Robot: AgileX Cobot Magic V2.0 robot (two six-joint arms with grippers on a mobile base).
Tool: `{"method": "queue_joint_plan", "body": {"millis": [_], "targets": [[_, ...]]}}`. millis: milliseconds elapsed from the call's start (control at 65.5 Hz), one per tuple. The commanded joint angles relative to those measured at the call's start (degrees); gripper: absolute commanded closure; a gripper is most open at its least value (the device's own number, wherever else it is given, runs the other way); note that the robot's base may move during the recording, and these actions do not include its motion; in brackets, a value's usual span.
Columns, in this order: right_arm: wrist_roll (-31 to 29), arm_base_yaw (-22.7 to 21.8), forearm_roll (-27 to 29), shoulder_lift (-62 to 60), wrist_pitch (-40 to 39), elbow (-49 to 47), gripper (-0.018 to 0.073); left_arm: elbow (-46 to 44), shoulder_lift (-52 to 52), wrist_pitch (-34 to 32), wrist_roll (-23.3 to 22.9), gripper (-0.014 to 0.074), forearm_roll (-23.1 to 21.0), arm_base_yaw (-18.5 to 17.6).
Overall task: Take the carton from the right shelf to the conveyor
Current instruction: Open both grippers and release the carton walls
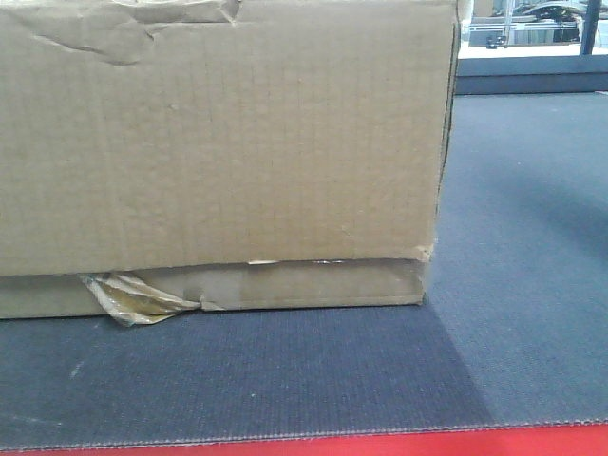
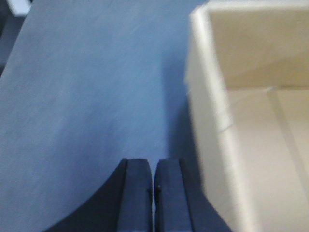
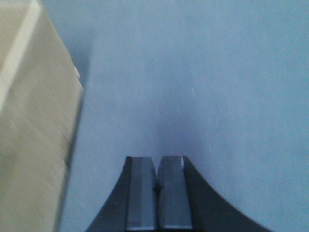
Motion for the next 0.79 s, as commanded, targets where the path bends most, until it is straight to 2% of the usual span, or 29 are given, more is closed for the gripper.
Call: {"method": "queue_joint_plan", "body": {"millis": [0, 76, 260, 458, 565, 779], "targets": [[-0.49, -0.44, -2.36, -3.53, -4.85, 7.36, 0.0637, 5.26, -2.3, -3.7, 1.77, 0.0576, -1.26, 1.77], [-0.49, -0.44, -3.79, -7.09, -8.43, 14.81, 0.0637, 11.02, -4.71, -6.07, 3.99, 0.0576, -2.12, 2.66], [-0.49, -0.44, -4.44, -16.87, -15.69, 29.2, 0.0637, 24.19, -12.59, -13.74, 4.01, 0.0576, -2.12, 2.66], [-0.49, -0.44, -4.48, -29.52, -22.05, 40.21, 0.0637, 35.6, -24.27, -22.23, 4.01, 0.0576, -1.87, 2.66], [-0.49, -0.44, -4.48, -37.5, -23.99, 44.43, 0.0637, 40.22, -32.23, -23.82, 4.01, 0.0576, -1.2, 2.66], [-0.84, -0.44, -4.48, -54.94, -22.44, 48.93, 0.0637, 44.76, -46.95, -23.6, 4.01, 0.0576, -1.23, 2.66]]}}
